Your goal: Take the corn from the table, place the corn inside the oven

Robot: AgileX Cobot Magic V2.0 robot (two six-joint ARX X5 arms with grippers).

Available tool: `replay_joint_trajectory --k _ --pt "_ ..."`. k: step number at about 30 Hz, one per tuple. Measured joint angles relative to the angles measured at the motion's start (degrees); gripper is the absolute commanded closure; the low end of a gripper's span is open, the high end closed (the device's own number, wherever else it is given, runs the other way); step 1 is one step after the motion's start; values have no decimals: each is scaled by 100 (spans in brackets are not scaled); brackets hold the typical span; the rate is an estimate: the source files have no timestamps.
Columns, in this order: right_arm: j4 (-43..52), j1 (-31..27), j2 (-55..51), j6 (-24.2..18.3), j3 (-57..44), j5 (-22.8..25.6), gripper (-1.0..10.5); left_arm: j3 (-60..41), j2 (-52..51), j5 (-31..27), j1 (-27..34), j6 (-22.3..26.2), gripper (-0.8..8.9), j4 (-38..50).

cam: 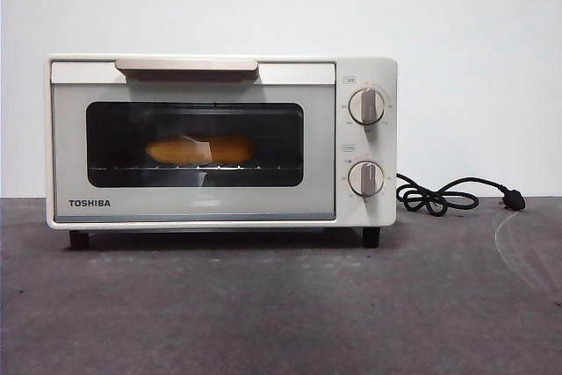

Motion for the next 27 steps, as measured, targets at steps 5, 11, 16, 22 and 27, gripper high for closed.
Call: replay_joint_trajectory --k 5,11,16,22,27 --pt "1040 -776 -669 131 -1281 -22 945 0 0 0 0 0 814 0" --pt "1801 -1307 -1602 160 -2579 -42 945 0 0 0 -2 0 814 0" --pt "2094 -1582 -2420 168 -3574 -42 945 0 0 0 0 0 814 0" --pt "2164 -1742 -3252 190 -4559 7 945 0 0 0 0 0 814 0" --pt "2319 -1930 -3836 195 -5045 59 945 0 0 0 0 0 814 0"
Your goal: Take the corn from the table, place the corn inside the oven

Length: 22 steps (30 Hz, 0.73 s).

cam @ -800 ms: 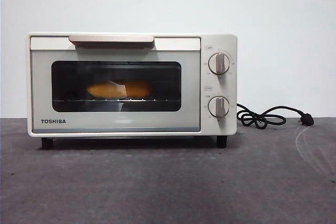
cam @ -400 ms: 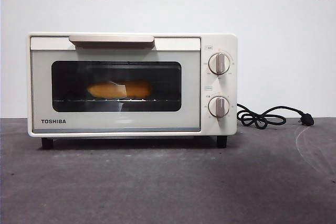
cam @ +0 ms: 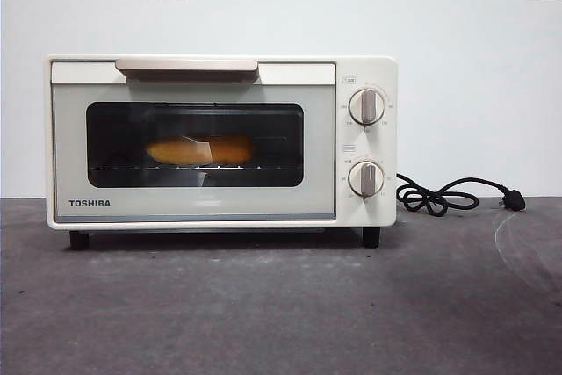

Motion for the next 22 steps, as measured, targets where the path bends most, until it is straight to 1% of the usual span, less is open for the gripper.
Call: replay_joint_trajectory --k 4,7,12,15,18,22 --pt "26 -140 -356 13 -328 13 945 0 0 0 0 0 814 0" --pt "-46 -142 -603 15 -573 20 945 0 0 0 0 0 814 0" --pt "-601 -140 -1014 15 -599 20 945 0 0 0 0 0 814 0" --pt "-616 -127 -1244 20 -599 28 945 0 0 0 0 0 814 0" --pt "-632 -22 -1239 48 -599 42 945 0 0 0 0 0 814 0" --pt "-632 273 -1239 114 -599 37 945 0 0 0 -2 0 814 0"
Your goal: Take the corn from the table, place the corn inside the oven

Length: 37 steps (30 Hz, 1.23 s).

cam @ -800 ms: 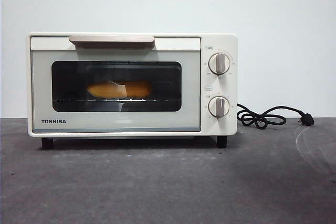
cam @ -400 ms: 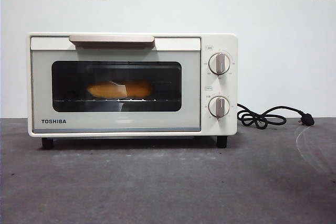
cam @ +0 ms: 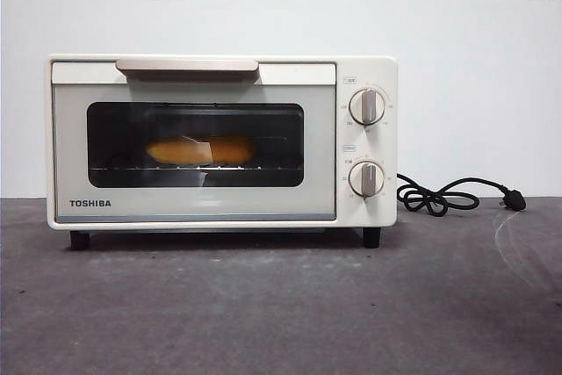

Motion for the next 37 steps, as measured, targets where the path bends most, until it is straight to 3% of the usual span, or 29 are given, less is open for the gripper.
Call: replay_joint_trajectory --k 10,37 --pt "0 240 0 273 0 -2 946 0 0 0 2 0 814 2" --pt "2 387 0 332 0 44 945 0 0 0 0 0 814 2"
